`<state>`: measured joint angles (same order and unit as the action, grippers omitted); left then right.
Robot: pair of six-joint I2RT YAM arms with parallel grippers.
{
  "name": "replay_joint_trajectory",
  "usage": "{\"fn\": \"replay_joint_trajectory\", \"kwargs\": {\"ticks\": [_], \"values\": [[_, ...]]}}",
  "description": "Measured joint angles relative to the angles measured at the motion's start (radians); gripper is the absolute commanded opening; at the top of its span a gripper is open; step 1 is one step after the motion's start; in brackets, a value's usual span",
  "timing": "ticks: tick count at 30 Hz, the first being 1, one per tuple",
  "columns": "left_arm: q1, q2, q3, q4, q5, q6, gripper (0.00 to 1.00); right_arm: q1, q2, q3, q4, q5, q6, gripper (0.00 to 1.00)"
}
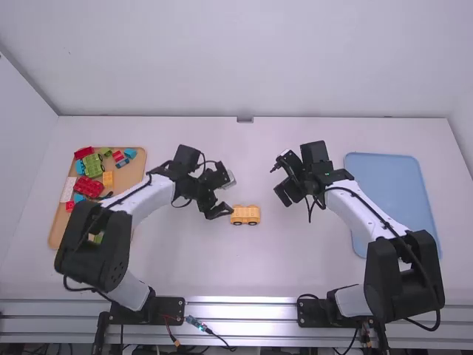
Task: Assemble lego blocks to make yellow taxi
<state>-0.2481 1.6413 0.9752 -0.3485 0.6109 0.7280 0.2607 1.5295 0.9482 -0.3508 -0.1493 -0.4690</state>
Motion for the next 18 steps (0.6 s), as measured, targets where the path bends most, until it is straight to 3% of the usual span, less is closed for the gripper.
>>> {"fn": "replay_joint_trajectory", "kwargs": {"ticks": [8, 18], "values": [[0.131, -0.077, 0.325, -0.272, -0.216, -0.175, 0.99, 0.0, 0.0, -0.047, 0.11, 0.008, 0.033, 0.99], [0.57, -0.036, 0.581, -0.396, -0.332, -0.458, 0.98, 0.0, 0.0, -0.052, 0.162, 0.011, 0.045, 0.99]]}}
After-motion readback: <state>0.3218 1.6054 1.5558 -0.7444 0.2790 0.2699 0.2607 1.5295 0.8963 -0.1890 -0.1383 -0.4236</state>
